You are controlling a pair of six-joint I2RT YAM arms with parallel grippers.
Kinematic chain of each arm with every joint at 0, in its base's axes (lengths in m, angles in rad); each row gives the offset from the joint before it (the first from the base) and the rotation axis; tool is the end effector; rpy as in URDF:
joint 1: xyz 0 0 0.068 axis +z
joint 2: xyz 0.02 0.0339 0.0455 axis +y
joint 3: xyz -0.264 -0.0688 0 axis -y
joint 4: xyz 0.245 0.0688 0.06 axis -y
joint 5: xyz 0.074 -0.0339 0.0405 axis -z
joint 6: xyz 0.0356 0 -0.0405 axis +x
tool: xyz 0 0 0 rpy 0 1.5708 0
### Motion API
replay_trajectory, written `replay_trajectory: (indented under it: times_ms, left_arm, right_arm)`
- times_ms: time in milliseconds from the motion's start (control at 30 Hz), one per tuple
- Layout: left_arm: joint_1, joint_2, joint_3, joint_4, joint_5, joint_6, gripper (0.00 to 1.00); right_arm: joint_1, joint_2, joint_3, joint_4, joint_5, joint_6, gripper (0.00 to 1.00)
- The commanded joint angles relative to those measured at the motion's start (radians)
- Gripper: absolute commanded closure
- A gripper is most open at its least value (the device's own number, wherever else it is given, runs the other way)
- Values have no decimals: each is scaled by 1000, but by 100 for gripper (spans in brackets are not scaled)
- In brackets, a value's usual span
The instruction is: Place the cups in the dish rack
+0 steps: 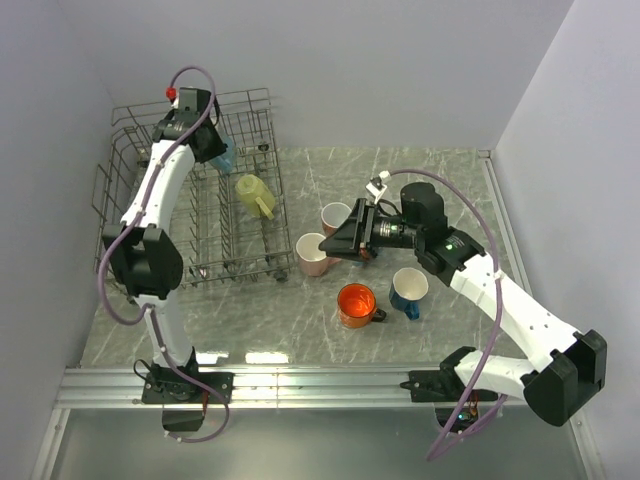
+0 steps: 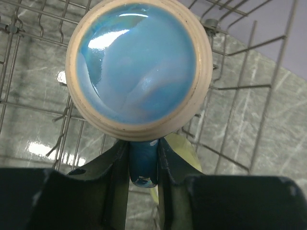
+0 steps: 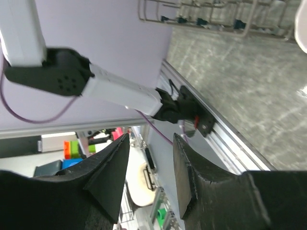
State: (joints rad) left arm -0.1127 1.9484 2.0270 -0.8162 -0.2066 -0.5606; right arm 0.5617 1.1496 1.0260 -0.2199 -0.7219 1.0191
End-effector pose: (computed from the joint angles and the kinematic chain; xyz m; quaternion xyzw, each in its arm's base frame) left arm 0.4355 -0.0419 0.3648 -0.2427 0.8776 -0.0440 0.4110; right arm 0.2053 0.1570 0.3498 -0.0247 0.7911 0.5860 0.1739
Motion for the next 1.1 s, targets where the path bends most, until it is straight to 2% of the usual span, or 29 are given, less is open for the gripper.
replay_trajectory:
  times_ms: [0,233,400,533,567,600,667,700,733,833,1067]
  left_arm:
    - [-8,13,99,80,-86,25,100]
    - [-5,-20,-59,132,-56,4,100]
    - [5,1,-74,88,13,-1,100]
    - [13,6,-103,72,36,4,99]
    - [15,3,-108,69,41,7,95]
    - [16,0,-120,71,58,8,79]
    - [19,0,-123,66,64,14,63]
    - [21,1,-120,63,64,16,49]
    - [22,1,-120,60,67,18,44]
    - [22,4,-111,43,64,27,34]
    - [22,-35,-93,12,56,24,31]
  right_arm:
    - [-17,-34,22,-61,4,-76,52]
    - [-26,-21,19,-75,7,-88,52]
    - [-26,-11,35,-99,41,-108,53]
    - [-29,-13,71,-189,102,-152,53]
    - [-32,-13,83,-206,128,-174,53]
    - [-34,-14,88,-220,139,-183,53]
    - [-37,-27,89,-259,174,-206,53]
    - [-36,-30,86,-266,183,-209,53]
    - [-37,-37,82,-277,190,-212,53]
    - [-39,-65,53,-280,213,-206,53]
    - [-43,-99,16,-295,248,-203,53]
